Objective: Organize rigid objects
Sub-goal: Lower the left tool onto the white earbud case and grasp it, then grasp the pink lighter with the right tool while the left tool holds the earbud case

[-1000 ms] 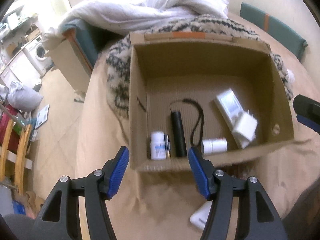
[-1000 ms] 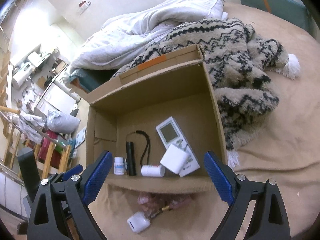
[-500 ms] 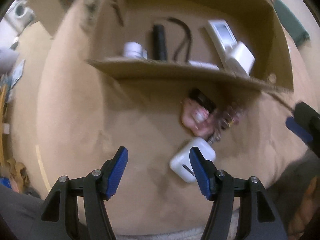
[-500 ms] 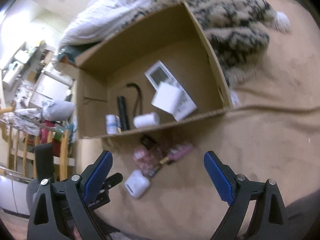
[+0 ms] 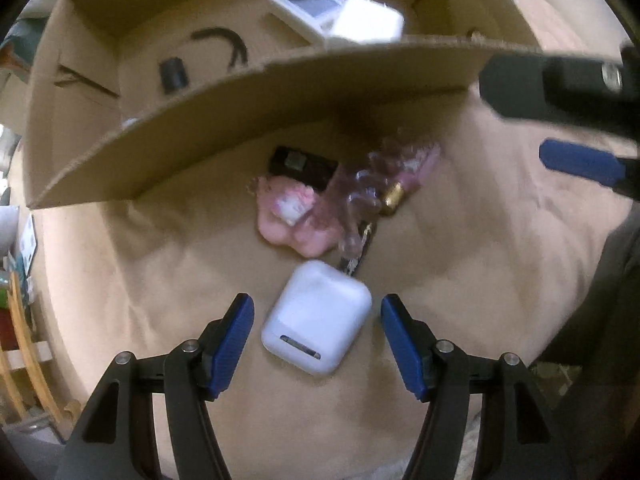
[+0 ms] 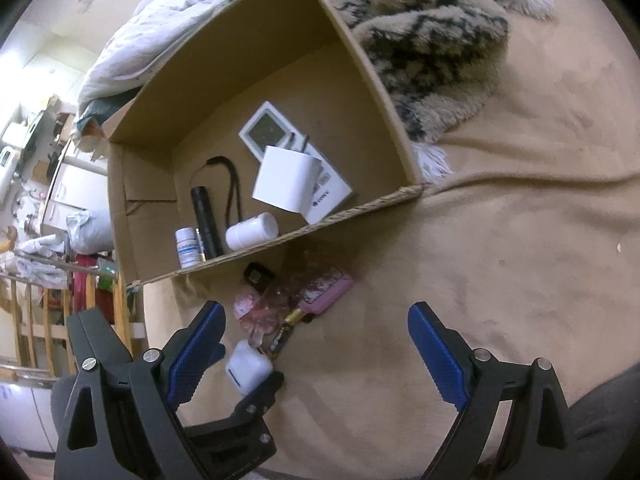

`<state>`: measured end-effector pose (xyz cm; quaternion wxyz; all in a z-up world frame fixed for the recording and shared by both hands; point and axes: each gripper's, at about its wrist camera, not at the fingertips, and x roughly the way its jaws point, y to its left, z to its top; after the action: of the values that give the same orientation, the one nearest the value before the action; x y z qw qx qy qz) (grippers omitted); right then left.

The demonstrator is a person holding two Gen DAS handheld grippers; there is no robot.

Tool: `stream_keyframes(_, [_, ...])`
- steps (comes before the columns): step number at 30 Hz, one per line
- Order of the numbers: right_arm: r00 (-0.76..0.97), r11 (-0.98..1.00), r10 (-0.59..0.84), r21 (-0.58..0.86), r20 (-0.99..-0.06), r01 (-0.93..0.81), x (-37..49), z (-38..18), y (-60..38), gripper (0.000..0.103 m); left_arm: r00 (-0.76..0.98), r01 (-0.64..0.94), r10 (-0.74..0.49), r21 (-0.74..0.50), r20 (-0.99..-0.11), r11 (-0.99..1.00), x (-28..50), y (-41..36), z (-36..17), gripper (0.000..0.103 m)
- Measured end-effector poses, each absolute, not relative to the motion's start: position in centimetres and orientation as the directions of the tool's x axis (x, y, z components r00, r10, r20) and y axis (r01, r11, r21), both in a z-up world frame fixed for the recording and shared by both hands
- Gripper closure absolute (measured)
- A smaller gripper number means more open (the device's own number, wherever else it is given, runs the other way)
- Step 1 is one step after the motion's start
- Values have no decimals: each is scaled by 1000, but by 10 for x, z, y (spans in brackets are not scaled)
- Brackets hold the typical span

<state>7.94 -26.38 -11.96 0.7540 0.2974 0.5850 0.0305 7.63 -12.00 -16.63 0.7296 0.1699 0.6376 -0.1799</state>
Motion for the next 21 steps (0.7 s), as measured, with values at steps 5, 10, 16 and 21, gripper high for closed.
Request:
stream_keyframes(5, [286,805,406,487,-868,339,83,-131,-267,5,110,440,-90,-32,-990,897,78,-112,-165,61])
stream_keyframes(10, [282,805,408,488,-868,338,88,-133,-268,5,101,302,-105,-70,-989,951,89,-75,-156,63])
stream_keyframes(16, [368,672,531,644,-763,365,91,-124,-290,5,134,87,-95,-84,-986,993,104,-22,-145,63])
stream_keyframes(21, [351,692,554,652,-755,311,90,-120,-279,5,142,-7,-111,-114,-984,994,110,0,-141,63])
